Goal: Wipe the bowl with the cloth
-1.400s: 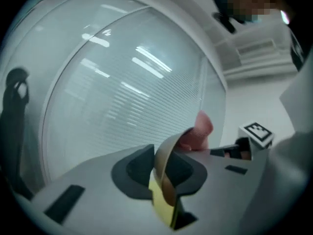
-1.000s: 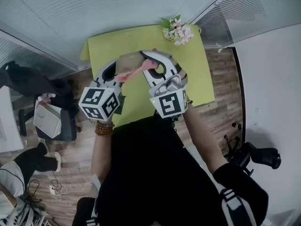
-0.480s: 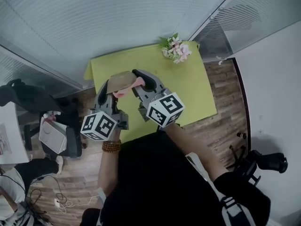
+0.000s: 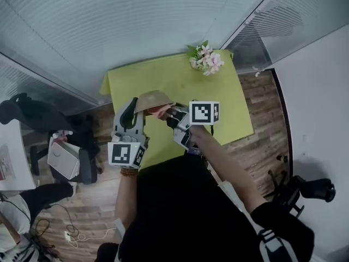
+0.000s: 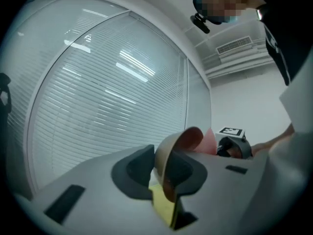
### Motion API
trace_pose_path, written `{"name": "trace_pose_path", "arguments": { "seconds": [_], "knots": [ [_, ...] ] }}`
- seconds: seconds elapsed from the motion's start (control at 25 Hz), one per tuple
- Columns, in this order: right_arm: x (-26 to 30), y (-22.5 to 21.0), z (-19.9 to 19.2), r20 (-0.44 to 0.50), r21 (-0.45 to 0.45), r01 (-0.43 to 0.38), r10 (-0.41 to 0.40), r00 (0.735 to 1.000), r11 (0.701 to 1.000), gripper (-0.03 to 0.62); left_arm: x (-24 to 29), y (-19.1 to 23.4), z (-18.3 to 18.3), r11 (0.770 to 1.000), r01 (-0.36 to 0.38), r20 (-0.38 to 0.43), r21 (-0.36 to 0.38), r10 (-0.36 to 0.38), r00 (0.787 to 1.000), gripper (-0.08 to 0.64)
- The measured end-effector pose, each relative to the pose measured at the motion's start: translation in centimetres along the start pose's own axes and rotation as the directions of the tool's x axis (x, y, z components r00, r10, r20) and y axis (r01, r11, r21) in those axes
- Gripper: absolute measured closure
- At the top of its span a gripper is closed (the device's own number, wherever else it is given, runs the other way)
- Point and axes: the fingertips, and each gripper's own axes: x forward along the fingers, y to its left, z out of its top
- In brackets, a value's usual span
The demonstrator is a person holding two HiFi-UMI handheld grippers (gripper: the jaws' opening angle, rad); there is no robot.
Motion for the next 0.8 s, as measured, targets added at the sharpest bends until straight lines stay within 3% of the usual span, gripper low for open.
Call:
{"name": "trace_pose_path", "arguments": {
  "seconds": [0.08,0.16,0.28,0.36,0.48,0.56,0.64,0.68,0.72,0.8],
  "knots": [
    [0.3,0.1,-0.8,-0.049,0.038,-0.024,0.026,0.998,0.999,0.571,-0.1,0.4,0.2,0.999,0.004,0.021,-0.048,-0.003,1.000,0.503],
    [0.8,-0.1,-1.8,-0.094,0.115,-0.043,0.054,0.994,0.992,0.571,0.1,0.9,0.1,0.999,-0.029,-0.006,-0.041,0.028,1.000,0.503],
    [1.7,-0.9,-2.7,-0.133,0.209,-0.061,0.090,0.987,0.976,0.562,0.6,1.6,-0.8,0.991,-0.081,-0.100,0.106,0.092,0.991,0.519],
    [1.7,-1.1,-3.5,-0.140,0.234,-0.070,0.105,0.985,0.970,0.559,0.5,1.7,-1.9,0.986,-0.082,-0.156,0.146,0.105,0.982,0.525],
    [1.2,-1.3,-4.2,-0.176,0.210,-0.061,0.099,0.979,0.976,0.533,0.4,2.3,-3.5,0.995,-0.088,-0.208,0.036,0.094,0.974,0.526],
    [1.1,-1.4,-4.5,-0.215,0.191,-0.050,0.092,0.972,0.980,0.518,0.2,3.0,-4.5,0.992,-0.105,-0.223,-0.072,0.087,0.971,0.526],
    [1.2,-1.5,-5.0,-0.266,0.190,-0.048,0.099,0.959,0.981,0.508,0.0,3.6,-5.3,0.984,-0.117,-0.242,-0.133,0.082,0.967,0.526],
    [1.3,-1.5,-5.4,-0.296,0.193,-0.051,0.108,0.949,0.980,0.506,-0.1,3.8,-5.5,0.985,-0.121,-0.256,-0.120,0.087,0.963,0.526],
    [1.3,-1.5,-5.9,-0.330,0.195,-0.056,0.119,0.936,0.979,0.508,-0.2,3.9,-5.5,0.991,-0.122,-0.271,-0.062,0.101,0.957,0.526],
    [1.1,-1.6,-7.0,-0.392,0.203,-0.070,0.147,0.908,0.977,0.546,-0.4,3.4,-5.1,0.981,-0.097,-0.290,0.168,0.143,0.946,0.529]
  ]
}}
